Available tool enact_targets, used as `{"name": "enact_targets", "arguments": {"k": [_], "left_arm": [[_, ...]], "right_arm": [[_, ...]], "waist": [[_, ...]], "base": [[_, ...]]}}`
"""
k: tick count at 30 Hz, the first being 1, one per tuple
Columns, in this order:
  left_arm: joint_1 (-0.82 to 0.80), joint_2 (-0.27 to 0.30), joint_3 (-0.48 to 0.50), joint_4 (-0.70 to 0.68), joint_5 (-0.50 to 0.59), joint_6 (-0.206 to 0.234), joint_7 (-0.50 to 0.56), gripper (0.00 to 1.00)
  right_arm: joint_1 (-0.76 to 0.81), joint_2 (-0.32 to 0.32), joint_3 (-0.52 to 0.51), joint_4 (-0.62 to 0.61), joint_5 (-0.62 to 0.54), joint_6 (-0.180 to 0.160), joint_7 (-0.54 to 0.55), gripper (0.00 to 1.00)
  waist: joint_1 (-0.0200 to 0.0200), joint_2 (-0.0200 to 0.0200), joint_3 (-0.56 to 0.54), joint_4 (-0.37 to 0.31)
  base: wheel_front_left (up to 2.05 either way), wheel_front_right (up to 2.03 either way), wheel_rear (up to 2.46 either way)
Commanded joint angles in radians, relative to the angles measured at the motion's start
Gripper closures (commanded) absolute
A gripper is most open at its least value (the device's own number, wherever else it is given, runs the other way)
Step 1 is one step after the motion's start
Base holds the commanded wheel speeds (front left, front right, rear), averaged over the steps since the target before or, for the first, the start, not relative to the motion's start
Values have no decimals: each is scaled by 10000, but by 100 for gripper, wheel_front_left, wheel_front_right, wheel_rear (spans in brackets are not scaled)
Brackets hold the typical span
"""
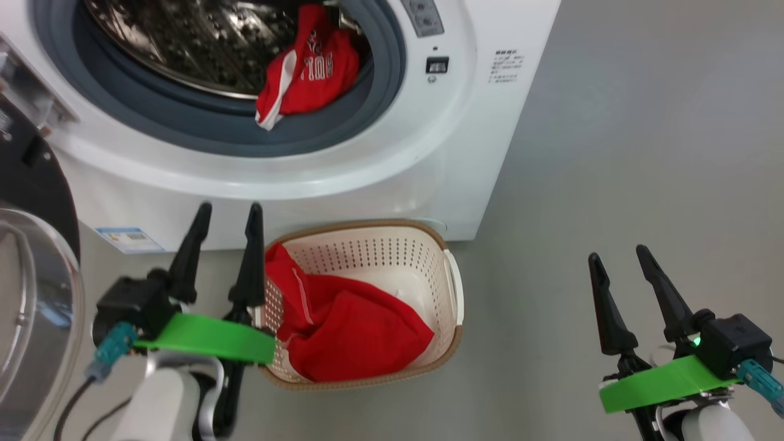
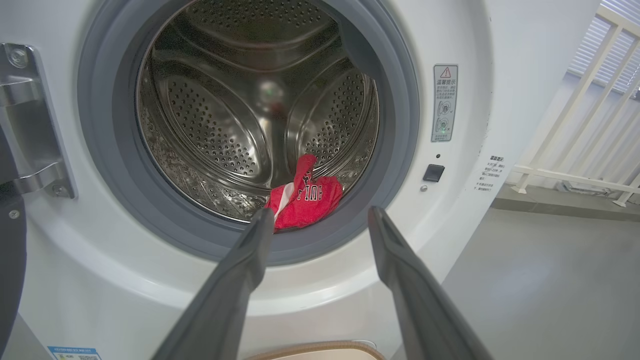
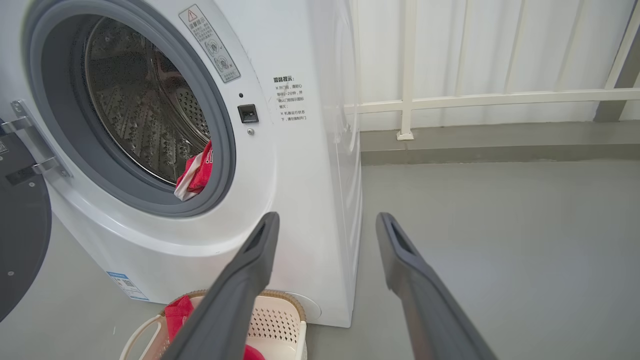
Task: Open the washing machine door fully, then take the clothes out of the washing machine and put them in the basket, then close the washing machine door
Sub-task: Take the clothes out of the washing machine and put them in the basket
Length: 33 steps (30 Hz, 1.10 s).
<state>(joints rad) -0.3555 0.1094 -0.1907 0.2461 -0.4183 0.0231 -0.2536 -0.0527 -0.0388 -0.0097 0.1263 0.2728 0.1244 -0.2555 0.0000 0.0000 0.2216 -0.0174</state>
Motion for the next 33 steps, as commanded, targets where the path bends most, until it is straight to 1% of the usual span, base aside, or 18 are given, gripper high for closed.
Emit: {"name": "enact_targets", "arguments": {"k": [1, 4, 5, 6, 7, 11, 20, 21, 27, 33], "left_arm": [[-472, 130, 377, -143, 184, -98, -81, 0], [-1066, 138, 462, 92, 252, -238, -81, 0], [-1480, 157, 537, 365, 255, -307, -81, 0], [-1480, 157, 537, 365, 255, -307, -81, 0], [-1906, 174, 628, 657, 213, -382, -81, 0], [-2771, 254, 790, 1220, 179, -530, -81, 0], [-4857, 606, 1054, 2699, 407, -692, -81, 0], [-4857, 606, 1054, 2699, 407, -692, -81, 0], [-6319, 755, 1134, 3859, 506, -767, -82, 0], [-7730, 846, 1126, 5282, 484, -949, -82, 0]], "right_arm": [[-343, -114, 315, -297, -124, 63, -63, 0], [-550, -114, 399, -326, -122, 63, -63, 0], [-677, -114, 474, -327, -106, 63, -63, 0], [-677, -114, 474, -327, -106, 63, -63, 0], [-794, -114, 536, -311, -73, 63, -63, 0], [-1013, -114, 654, -318, 14, 63, -63, 0], [-1510, -114, 886, -354, 291, 63, -63, 0], [-1510, -114, 886, -354, 291, 63, -63, 0], [-1836, -114, 1027, -392, 424, 63, -63, 0], [-2112, -114, 1171, -331, 545, 63, -63, 0]], "waist": [[0, 0, 582, -23], [0, 0, 953, -77], [0, 0, 1164, -142], [0, 0, 1164, -142], [0, 0, 1350, -224], [0, 0, 1707, -413], [0, 0, 2650, -907], [0, 0, 2650, -907], [0, 0, 3221, -1163], [0, 0, 3736, -1418]], "base": [[0, 0, 0], [0, 0, 0], [0, 0, 0], [0, 0, 0], [0, 0, 0], [0, 0, 0], [0, 0, 0], [0, 0, 0], [0, 0, 0], [0, 0, 0]]}}
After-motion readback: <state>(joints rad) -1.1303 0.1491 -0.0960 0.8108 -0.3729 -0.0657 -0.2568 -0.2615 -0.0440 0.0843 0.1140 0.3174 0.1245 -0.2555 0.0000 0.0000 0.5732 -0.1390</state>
